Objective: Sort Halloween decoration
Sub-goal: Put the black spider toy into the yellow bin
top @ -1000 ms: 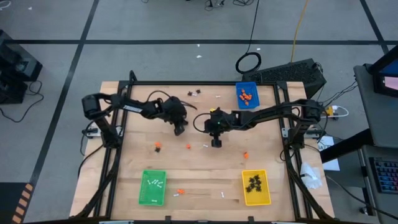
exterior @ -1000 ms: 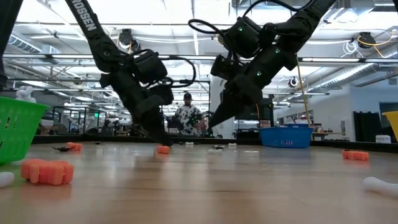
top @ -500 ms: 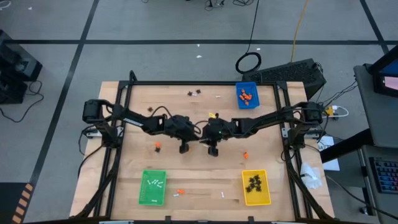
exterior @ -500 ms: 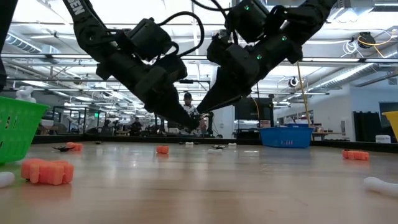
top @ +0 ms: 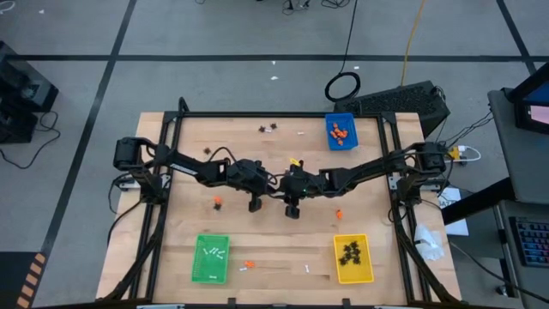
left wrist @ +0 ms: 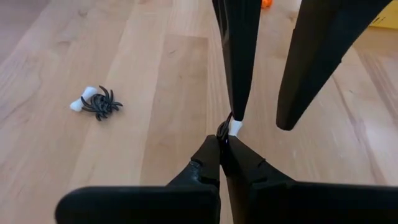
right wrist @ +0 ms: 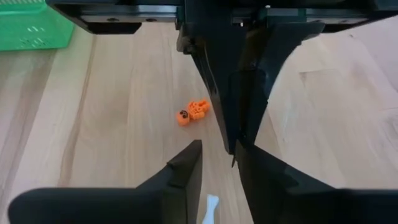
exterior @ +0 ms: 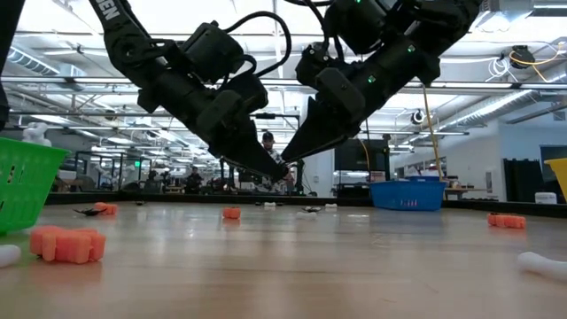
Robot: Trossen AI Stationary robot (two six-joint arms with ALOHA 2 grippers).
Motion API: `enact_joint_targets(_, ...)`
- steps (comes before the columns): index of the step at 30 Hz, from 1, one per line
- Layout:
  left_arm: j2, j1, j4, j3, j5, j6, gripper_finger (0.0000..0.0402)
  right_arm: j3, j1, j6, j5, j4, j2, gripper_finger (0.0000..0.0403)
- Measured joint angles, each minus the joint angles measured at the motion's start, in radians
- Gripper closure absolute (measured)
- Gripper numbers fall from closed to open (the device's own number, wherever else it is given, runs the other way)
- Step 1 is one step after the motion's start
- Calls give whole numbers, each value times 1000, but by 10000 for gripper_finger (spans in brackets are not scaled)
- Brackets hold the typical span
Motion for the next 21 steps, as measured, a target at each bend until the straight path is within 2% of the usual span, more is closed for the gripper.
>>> enact_joint_targets(8, -1, -14, 3, 0, 30, 0, 398, 0, -1, 31, 47, -54, -31, 308)
enact_joint_targets(13, -1, -26, 6, 0, 29, -8, 398, 0, 0, 36, -21, -40, -22, 308)
enact_joint_targets(21, -2, -26, 25, 1, 24, -26, 398, 0, 8, 50, -26, -20, -21, 310)
